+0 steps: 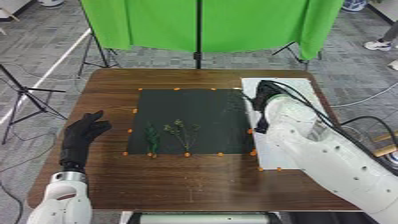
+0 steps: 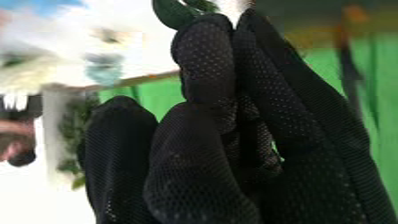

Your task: Arrange flowers

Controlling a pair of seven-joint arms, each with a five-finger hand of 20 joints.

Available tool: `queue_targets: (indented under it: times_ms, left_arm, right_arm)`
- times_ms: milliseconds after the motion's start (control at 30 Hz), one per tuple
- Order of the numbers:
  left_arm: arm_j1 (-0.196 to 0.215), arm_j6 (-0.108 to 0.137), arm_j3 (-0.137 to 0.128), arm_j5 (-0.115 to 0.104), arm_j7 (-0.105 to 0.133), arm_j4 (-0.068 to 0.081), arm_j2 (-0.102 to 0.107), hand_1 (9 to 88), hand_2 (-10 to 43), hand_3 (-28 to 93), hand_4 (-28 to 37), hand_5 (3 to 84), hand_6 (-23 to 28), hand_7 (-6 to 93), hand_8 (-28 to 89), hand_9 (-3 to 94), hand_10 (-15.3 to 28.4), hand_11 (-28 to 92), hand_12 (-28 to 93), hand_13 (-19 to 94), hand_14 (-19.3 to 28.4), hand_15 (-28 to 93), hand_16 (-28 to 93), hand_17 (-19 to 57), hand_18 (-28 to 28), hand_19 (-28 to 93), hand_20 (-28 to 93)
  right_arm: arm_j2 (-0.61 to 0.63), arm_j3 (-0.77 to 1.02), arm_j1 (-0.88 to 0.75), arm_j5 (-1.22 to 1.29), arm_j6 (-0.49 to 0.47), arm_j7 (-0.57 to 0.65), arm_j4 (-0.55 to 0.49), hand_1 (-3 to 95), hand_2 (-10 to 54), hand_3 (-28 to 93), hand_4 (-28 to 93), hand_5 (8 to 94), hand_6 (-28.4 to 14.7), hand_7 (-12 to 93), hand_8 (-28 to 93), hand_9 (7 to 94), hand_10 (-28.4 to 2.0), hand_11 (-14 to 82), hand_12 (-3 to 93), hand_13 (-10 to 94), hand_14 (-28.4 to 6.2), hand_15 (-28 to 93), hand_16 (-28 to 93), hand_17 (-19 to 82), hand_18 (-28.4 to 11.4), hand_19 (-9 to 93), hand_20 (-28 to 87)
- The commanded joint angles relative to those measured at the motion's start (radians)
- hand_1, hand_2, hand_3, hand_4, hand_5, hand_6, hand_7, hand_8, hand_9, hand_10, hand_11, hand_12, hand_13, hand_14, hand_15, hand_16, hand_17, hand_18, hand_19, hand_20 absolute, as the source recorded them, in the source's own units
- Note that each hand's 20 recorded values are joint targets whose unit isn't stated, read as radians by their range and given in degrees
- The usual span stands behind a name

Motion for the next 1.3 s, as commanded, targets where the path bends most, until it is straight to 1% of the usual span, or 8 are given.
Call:
queue_targets:
  times_ms: [33, 200, 333, 433, 533, 867, 1100, 1300]
  left_arm:
    - [0.022, -0.007, -0.01, 0.007, -0.017, -0.006, -0.007, 28.9, 13.8, 59, -23.0, 53.6, 9.3, 7.3, -5, 54.6, 18.1, 23, 11, 45, 21.6, 28, -5, 12.7, 18.0, 33, 16]
    - [0.025, -0.009, -0.011, 0.007, -0.018, -0.008, -0.008, 28.8, 13.8, 59, -22.9, 53.6, 9.3, 7.2, -5, 54.6, 18.1, 23, 11, 45, 21.6, 28, -5, 12.7, 18.0, 32, 16]
    - [0.033, -0.005, -0.016, 0.008, -0.017, -0.015, -0.008, 28.8, 13.7, 59, -22.9, 53.6, 9.3, 7.2, -5, 54.5, 18.1, 23, 11, 45, 21.6, 28, -5, 12.7, 18.0, 32, 16]
    - [0.031, -0.007, -0.017, 0.009, -0.017, -0.014, -0.007, 28.8, 13.8, 59, -23.0, 53.6, 9.3, 7.2, -5, 54.5, 18.1, 23, 11, 45, 21.6, 28, -5, 12.7, 18.0, 32, 16]
    - [0.032, -0.007, -0.017, 0.007, -0.021, -0.014, -0.008, 28.8, 13.8, 59, -23.0, 53.5, 9.3, 7.2, -5, 54.5, 18.1, 23, 11, 45, 21.6, 28, -5, 12.6, 18.0, 32, 16]
    - [0.027, -0.018, -0.015, 0.01, -0.024, -0.01, -0.011, 28.8, 13.8, 59, -22.9, 53.5, 9.4, 7.0, -5, 54.5, 18.2, 23, 11, 45, 21.6, 28, -5, 12.6, 18.1, 33, 16]
    - [0.028, -0.022, -0.016, 0.011, -0.026, -0.009, -0.014, 28.8, 13.8, 59, -22.9, 53.5, 9.4, 7.1, -5, 54.5, 18.2, 23, 11, 45, 21.7, 28, -5, 12.5, 18.2, 33, 16]
    - [0.022, -0.033, -0.015, 0.013, -0.031, -0.004, -0.014, 28.8, 13.8, 59, -22.9, 53.5, 9.4, 7.0, -5, 54.5, 18.2, 23, 11, 45, 21.7, 28, -5, 12.5, 18.2, 33, 16]
  right_arm:
    - [0.001, 0.066, -0.048, 0.2, 0.172, -0.012, -0.153, 62.3, -4.8, 48, -3, 80.6, -6.7, 28, 22, 93.7, -9.6, 51.4, 26.0, 94, -0.7, 76, 17, 79, -11.7, 93, 58]
    - [0.005, 0.072, -0.116, 0.292, 0.244, -0.016, -0.215, 63.1, -4.5, 47, -3, 80.2, -7.2, 28, 22, 93.7, -9.7, 51.1, 26.0, 94, -0.5, 75, 17, 79, -11.3, 93, 58]
    - [0.008, 0.055, -0.159, 0.376, 0.342, -0.001, -0.224, 63.6, -4.4, 46, -3, 80.0, -7.5, 28, 21, 93.7, -9.9, 50.2, 26.1, 94, -0.4, 75, 17, 79, -10.9, 93, 57]
    - [0.01, 0.042, -0.183, 0.448, 0.447, 0.018, -0.229, 63.9, -4.2, 46, -4, 79.7, -7.8, 28, 21, 93.6, -10.0, 49.3, 26.1, 94, -0.3, 75, 17, 79, -10.6, 93, 56]
    - [0.009, 0.018, -0.193, 0.467, 0.507, 0.022, -0.231, 64.8, -3.4, 45, -4, 79.4, -7.9, 28, 21, 93.6, -10.0, 48.2, 26.2, 94, -0.5, 73, 17, 78, -9.7, 93, 53]
    - [-0.029, -0.038, -0.179, 0.527, 0.571, 0.016, -0.201, 65.5, -2.3, 43, -5, 77.8, -8.2, 29, 19, 93.6, -10.4, 40.6, 23.8, 94, -0.5, 70, 18, 77, -9.1, 93, 48]
    - [-0.039, -0.044, -0.192, 0.524, 0.694, -0.019, -0.174, 65.4, -1.8, 43, -6, 77.4, -8.0, 30, 19, 93.7, -10.8, 37.9, 23.1, 94, -0.5, 69, 18, 76, -9.0, 93, 47]
    - [-0.027, -0.038, -0.213, 0.485, 0.699, -0.008, -0.167, 65.0, -1.4, 44, -6, 76.7, -7.6, 31, 18, 93.7, -11.2, 37.0, 22.9, 94, -0.6, 68, 19, 76, -9.2, 93, 47]
